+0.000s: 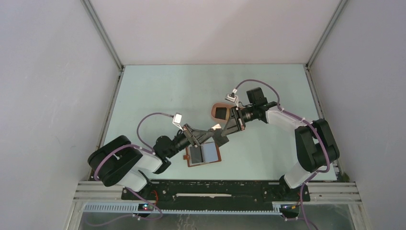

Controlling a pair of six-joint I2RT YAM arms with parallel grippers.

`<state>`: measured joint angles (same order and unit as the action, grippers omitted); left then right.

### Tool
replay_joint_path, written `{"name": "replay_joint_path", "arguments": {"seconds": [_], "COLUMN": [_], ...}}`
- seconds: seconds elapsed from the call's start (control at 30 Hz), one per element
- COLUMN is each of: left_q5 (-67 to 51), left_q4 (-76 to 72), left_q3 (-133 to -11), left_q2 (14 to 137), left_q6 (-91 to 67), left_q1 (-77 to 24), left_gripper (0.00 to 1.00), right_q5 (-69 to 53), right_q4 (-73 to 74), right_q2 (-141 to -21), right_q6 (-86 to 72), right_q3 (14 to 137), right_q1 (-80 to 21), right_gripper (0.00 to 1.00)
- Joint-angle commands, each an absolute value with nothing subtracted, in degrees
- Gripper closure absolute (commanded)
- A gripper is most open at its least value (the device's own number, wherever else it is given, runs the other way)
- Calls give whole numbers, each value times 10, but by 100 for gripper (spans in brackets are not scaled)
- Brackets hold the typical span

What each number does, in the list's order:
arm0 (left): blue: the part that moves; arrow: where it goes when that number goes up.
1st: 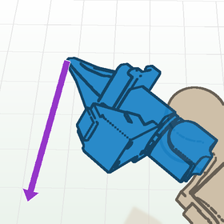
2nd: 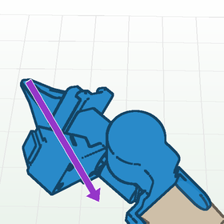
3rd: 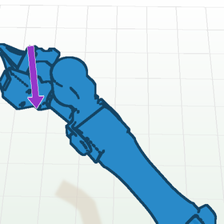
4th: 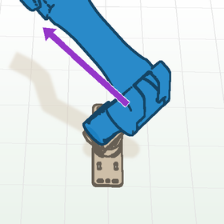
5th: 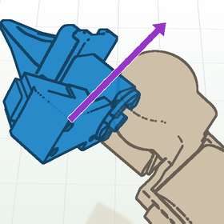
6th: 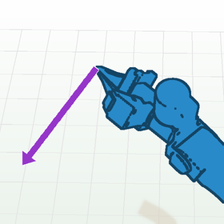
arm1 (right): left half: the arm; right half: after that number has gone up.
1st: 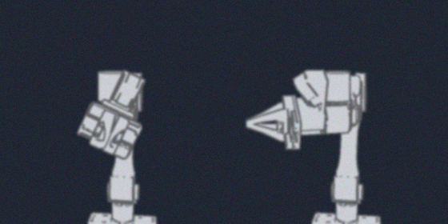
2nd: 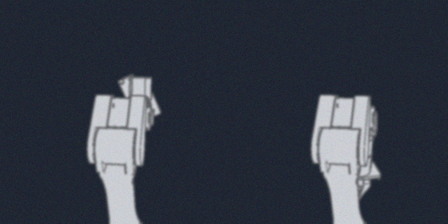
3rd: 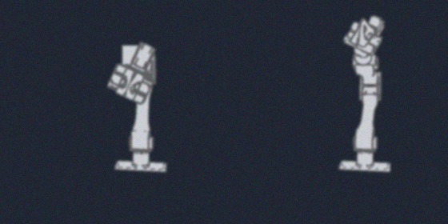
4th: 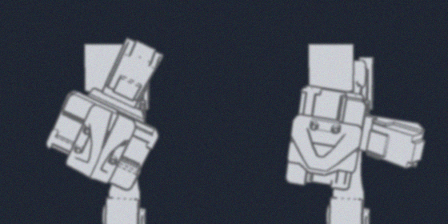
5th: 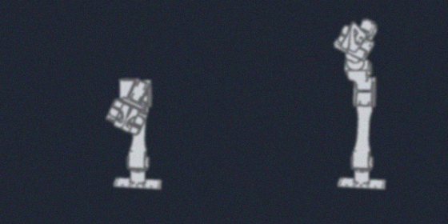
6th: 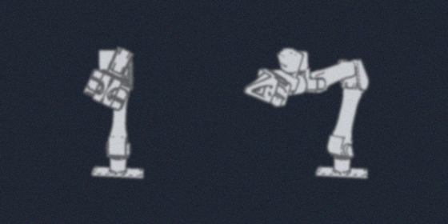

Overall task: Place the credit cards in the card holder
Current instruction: Insert the credit card into the card holder.

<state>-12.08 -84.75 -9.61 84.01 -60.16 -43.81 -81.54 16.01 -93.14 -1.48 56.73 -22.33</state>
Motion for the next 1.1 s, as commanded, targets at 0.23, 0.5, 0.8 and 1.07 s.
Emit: {"name": "replay_joint_path", "arguments": {"seconds": [0.23, 0.5, 0.8, 1.07], "left_q5": [-175, -207, -219, -223], "left_q4": [-869, -869, -868, -792], "left_q3": [-116, -111, -44, 20], "left_q2": [832, 827, 775, 714], "left_q6": [-587, -575, -544, -543], "left_q1": [-423, -416, -407, -401], "left_gripper": [73, 100, 100, 100], "right_q5": [-823, -806, -726, -631], "right_q4": [170, 228, 413, 474], "right_q2": [-931, -937, -919, -854], "right_q6": [14, 67, 252, 361], "right_q3": [587, 606, 669, 675], "right_q1": [-234, -248, -261, -245], "right_gripper": [100, 100, 47, 39]}}
